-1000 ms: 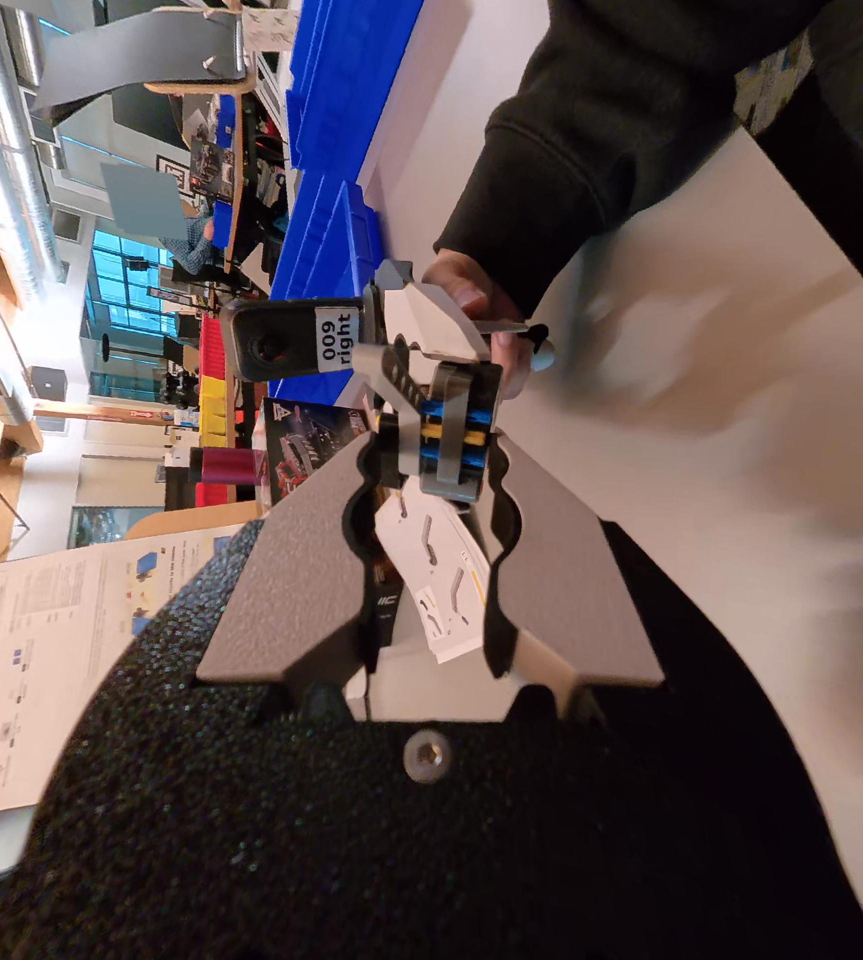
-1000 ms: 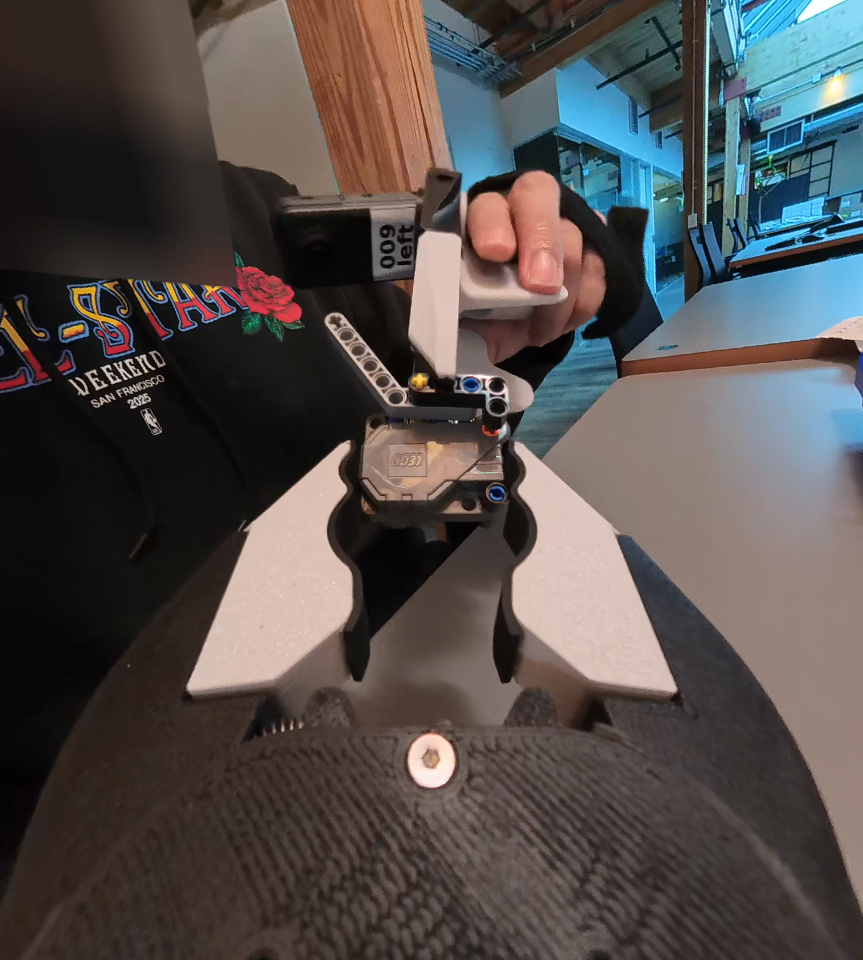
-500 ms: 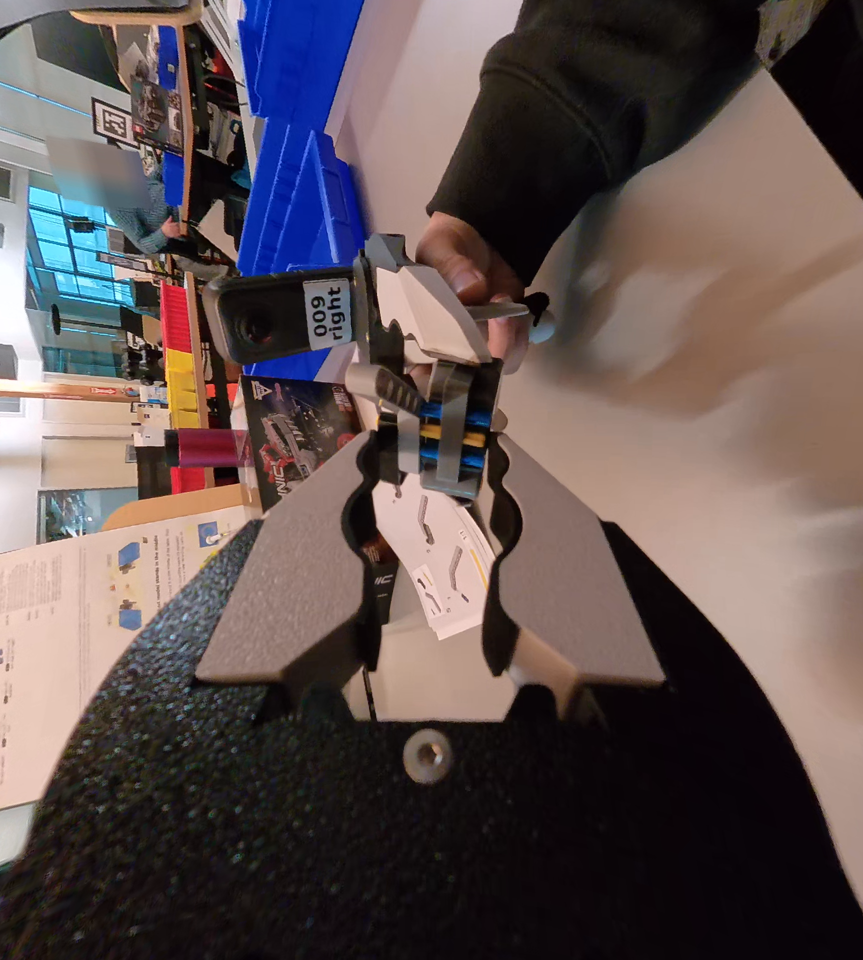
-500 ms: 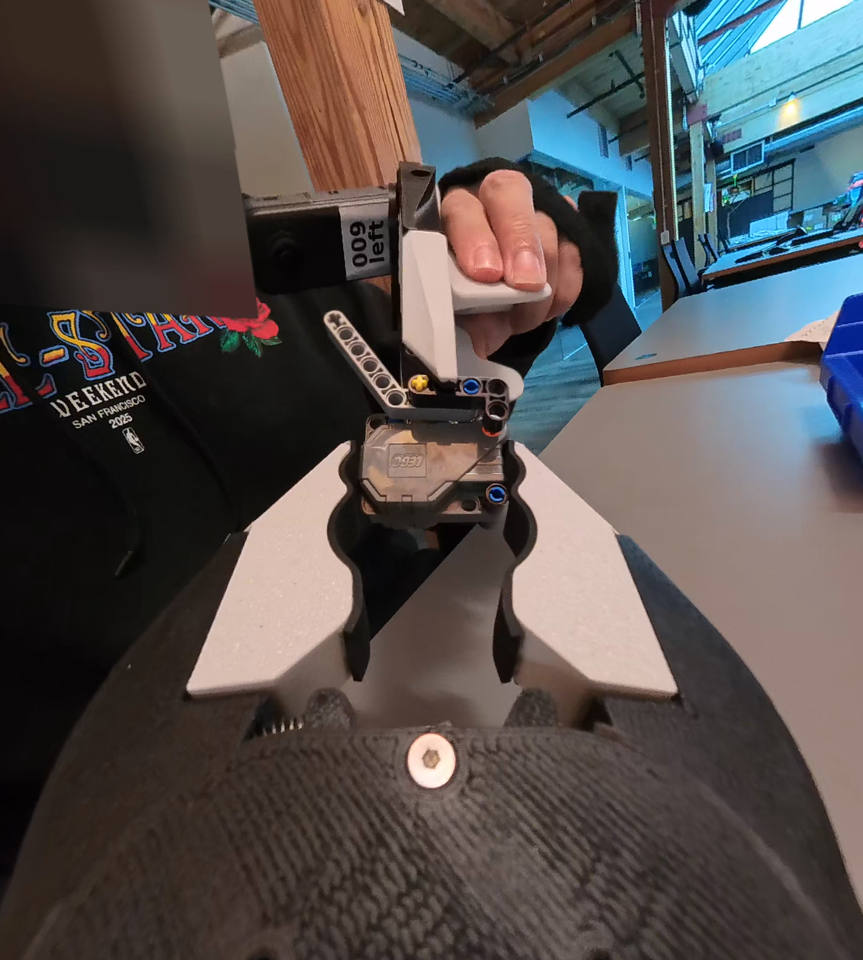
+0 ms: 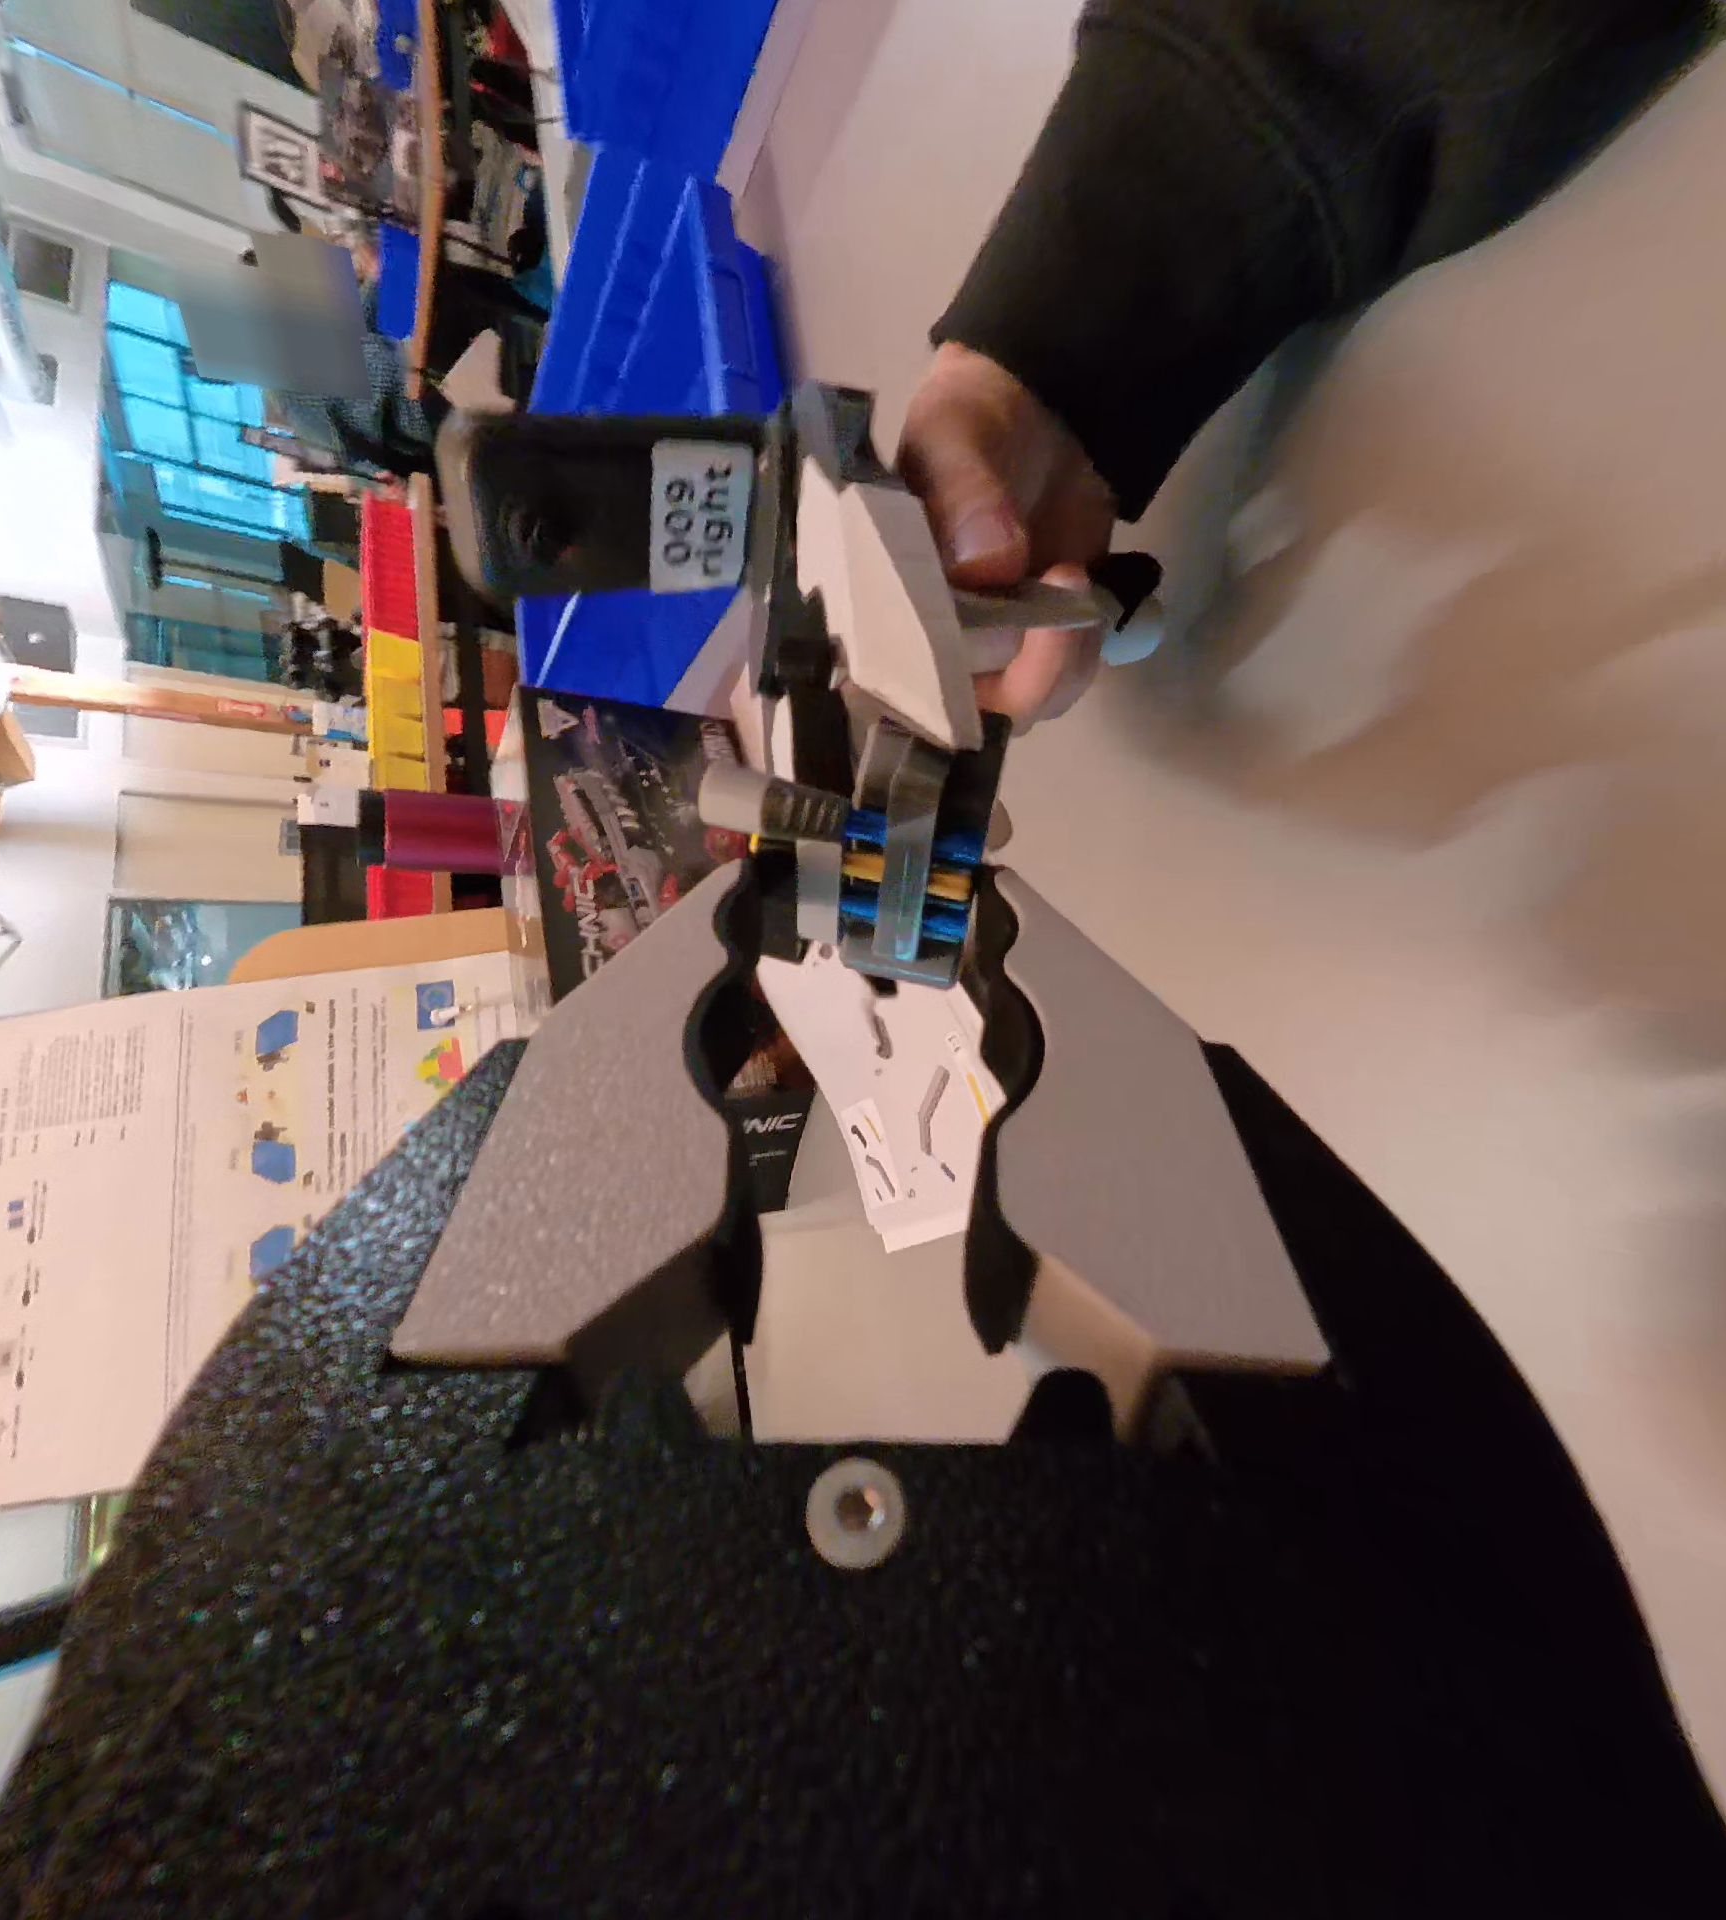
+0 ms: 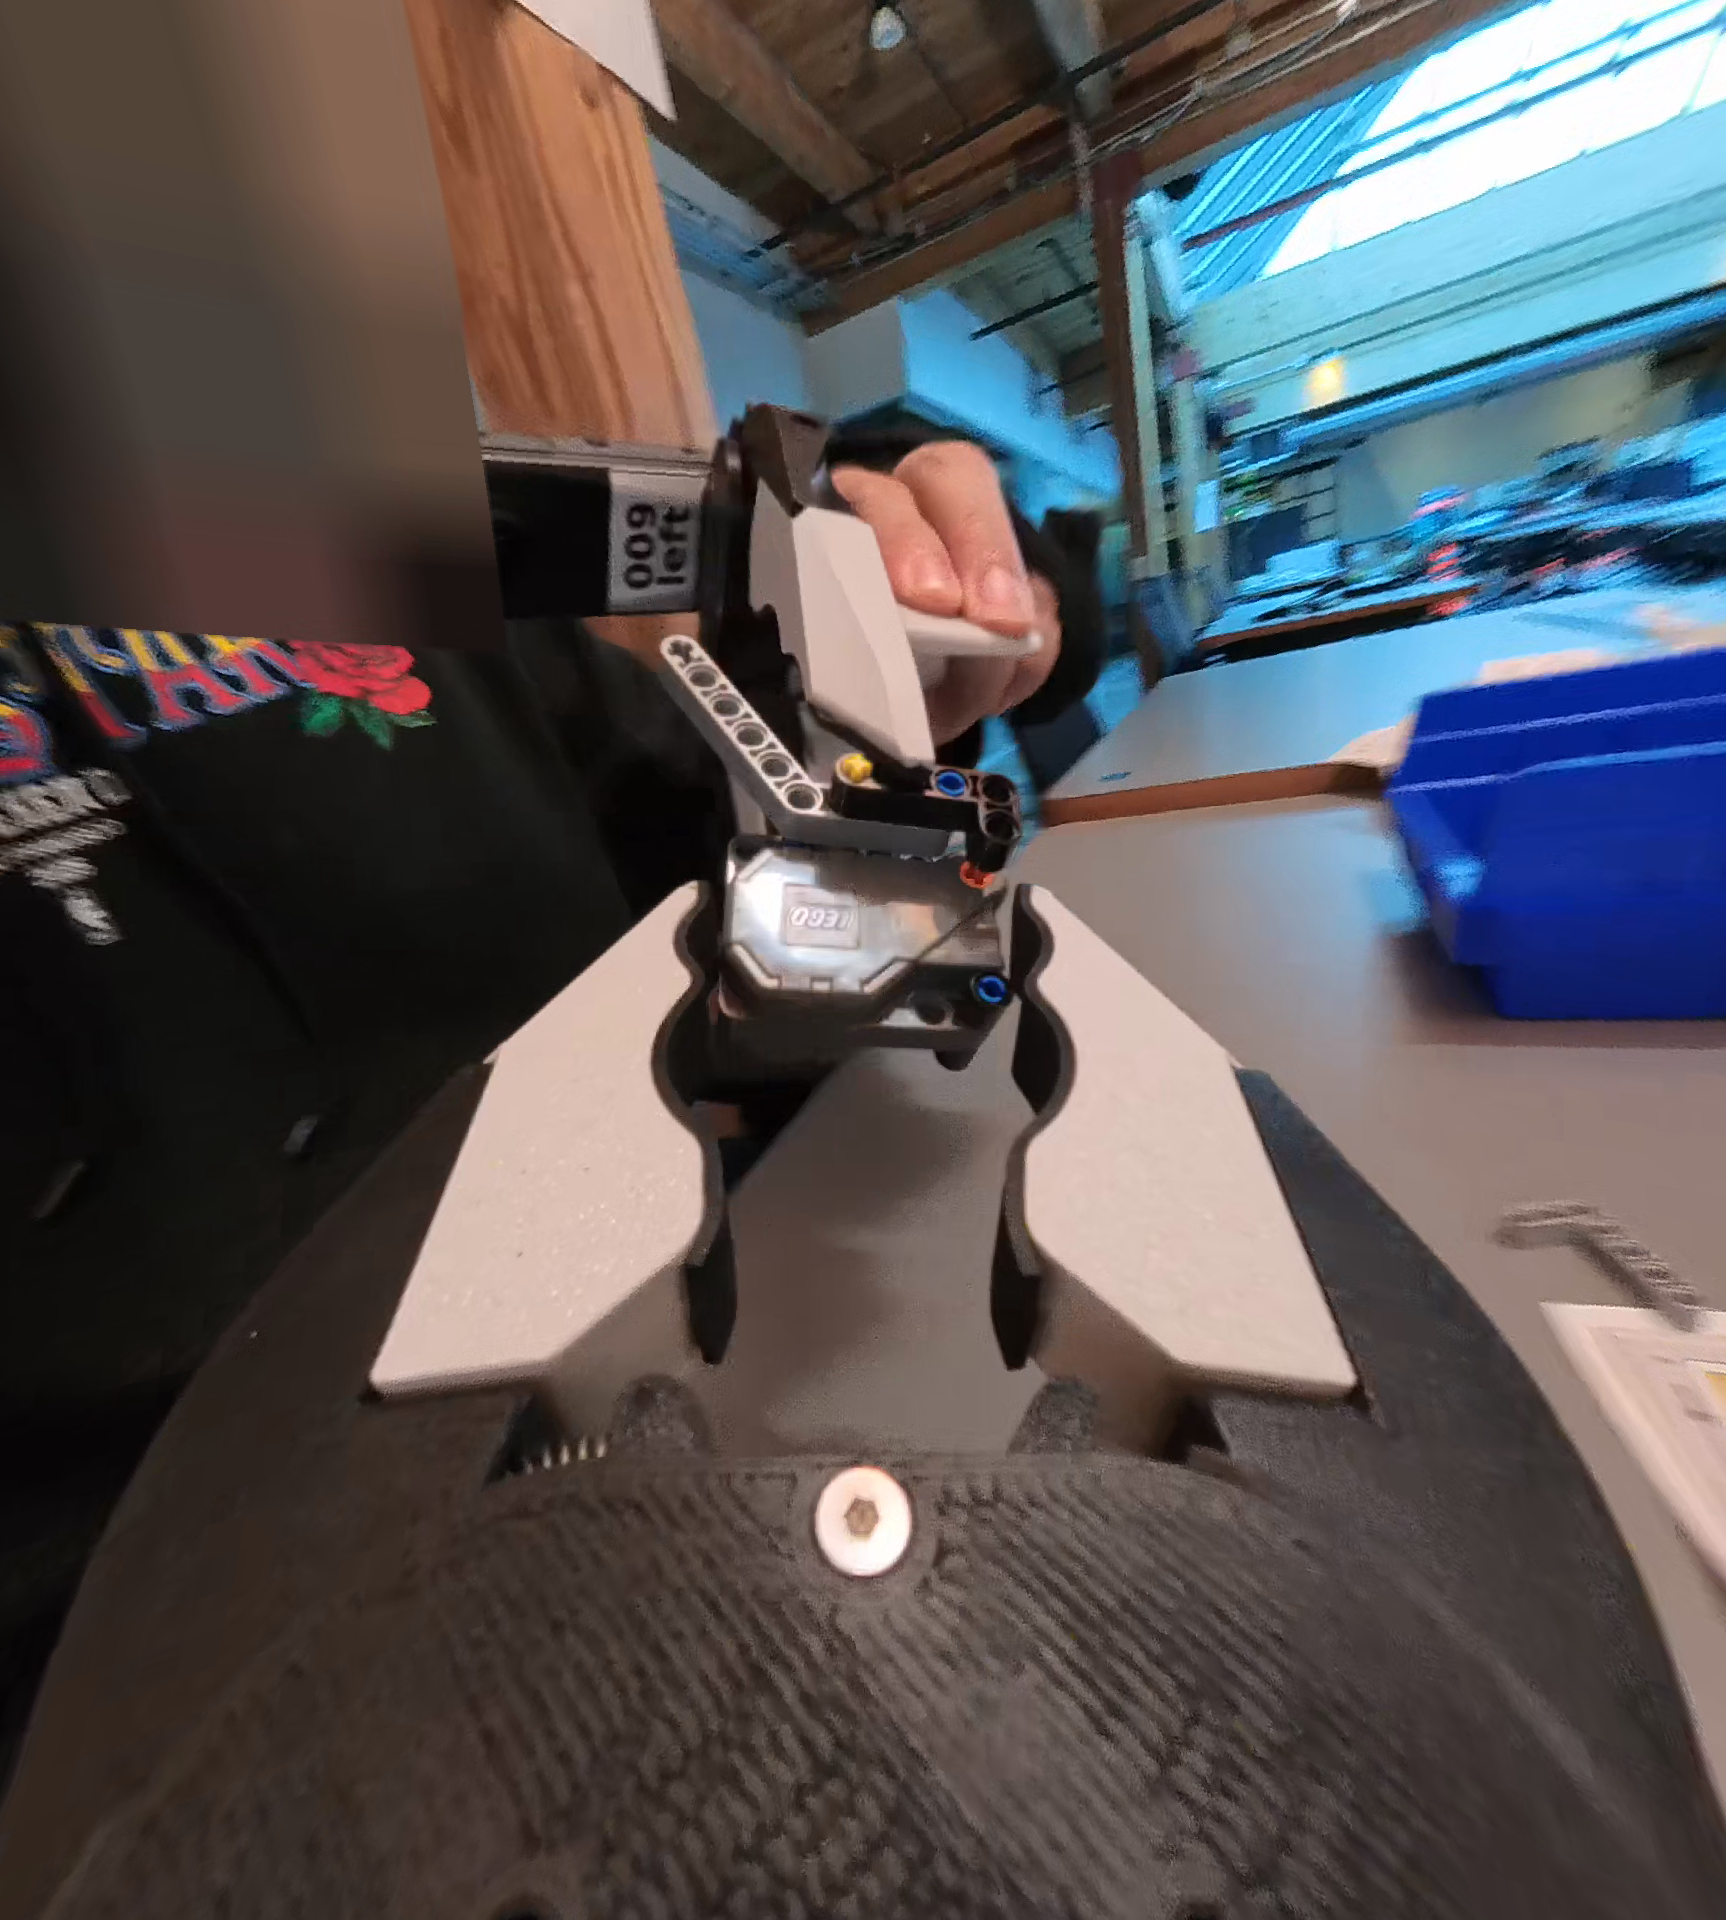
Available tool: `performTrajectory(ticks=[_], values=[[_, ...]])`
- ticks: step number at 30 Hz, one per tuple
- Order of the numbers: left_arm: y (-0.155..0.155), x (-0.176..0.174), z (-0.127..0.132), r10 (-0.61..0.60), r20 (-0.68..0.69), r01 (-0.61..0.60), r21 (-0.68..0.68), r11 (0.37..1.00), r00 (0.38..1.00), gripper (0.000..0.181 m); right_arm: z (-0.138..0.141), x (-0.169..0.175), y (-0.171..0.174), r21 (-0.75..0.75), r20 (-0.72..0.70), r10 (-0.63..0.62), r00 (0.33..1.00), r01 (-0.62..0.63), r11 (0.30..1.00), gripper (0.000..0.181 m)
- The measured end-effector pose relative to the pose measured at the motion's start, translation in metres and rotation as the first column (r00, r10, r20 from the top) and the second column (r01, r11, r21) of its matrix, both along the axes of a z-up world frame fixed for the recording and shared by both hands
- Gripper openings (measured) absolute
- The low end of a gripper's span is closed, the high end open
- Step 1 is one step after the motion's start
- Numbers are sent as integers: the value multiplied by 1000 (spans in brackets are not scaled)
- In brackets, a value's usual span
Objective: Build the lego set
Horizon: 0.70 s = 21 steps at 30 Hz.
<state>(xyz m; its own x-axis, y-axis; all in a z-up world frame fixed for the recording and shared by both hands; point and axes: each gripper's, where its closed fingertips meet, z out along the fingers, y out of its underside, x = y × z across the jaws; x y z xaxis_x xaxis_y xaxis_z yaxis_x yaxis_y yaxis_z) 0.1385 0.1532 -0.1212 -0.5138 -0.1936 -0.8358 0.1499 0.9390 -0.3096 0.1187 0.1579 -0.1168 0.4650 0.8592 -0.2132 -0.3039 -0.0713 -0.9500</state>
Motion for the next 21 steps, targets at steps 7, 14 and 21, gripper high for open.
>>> performTrajectory(ticks=[7,14,21], values=[[29,11,11,135,188,-157,106,982,973,39,-2,21,14,409,550,-540,637,358,839,63],[30,16,7,187,262,-235,165,958,947,39,2,22,29,704,605,-776,182,334,627,33],[26,15,2,195,250,-222,86,971,948,39,-13,29,35,716,640,-765,70,307,627,24]])
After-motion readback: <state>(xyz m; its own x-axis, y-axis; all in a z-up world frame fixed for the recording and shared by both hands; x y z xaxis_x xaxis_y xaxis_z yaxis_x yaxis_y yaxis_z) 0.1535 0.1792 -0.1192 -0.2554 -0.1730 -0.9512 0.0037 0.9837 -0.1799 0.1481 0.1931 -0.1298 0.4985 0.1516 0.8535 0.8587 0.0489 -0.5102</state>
